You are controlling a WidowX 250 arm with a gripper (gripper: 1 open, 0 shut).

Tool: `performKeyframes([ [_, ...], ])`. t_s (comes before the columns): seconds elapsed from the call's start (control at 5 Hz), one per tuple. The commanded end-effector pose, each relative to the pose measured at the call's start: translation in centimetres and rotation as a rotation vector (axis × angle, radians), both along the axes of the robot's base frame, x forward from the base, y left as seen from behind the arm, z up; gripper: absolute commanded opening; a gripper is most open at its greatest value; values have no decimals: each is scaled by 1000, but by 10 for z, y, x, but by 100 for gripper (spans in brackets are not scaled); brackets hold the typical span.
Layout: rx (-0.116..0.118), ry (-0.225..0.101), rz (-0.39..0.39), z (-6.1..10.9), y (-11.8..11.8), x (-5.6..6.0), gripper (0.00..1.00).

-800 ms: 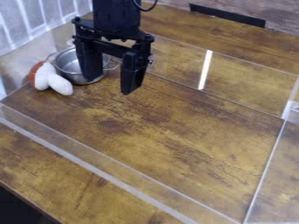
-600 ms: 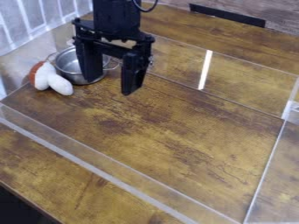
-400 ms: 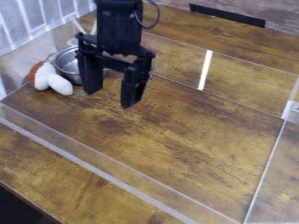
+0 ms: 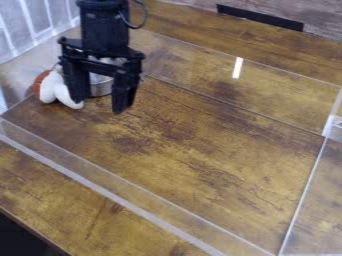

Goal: Remove the mushroom from the silver pot and put it on the table

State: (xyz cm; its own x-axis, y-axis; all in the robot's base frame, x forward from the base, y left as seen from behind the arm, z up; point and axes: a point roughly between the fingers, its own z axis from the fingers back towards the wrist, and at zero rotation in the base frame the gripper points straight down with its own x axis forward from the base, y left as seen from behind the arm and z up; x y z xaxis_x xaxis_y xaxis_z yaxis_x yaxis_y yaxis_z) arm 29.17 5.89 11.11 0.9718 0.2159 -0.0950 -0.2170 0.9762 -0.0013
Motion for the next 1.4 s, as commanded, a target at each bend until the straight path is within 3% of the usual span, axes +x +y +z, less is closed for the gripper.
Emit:
performKeyframes([
  [0.0, 11, -89, 42, 20, 3, 0, 100],
  [0.4, 25, -133, 304, 30, 26, 7, 100],
  [0.6, 21, -164, 436, 34, 40, 17, 100],
  [0.8, 13, -191, 553, 38, 57, 15, 100],
  [1.2, 4, -205, 657, 40, 81, 8, 100],
])
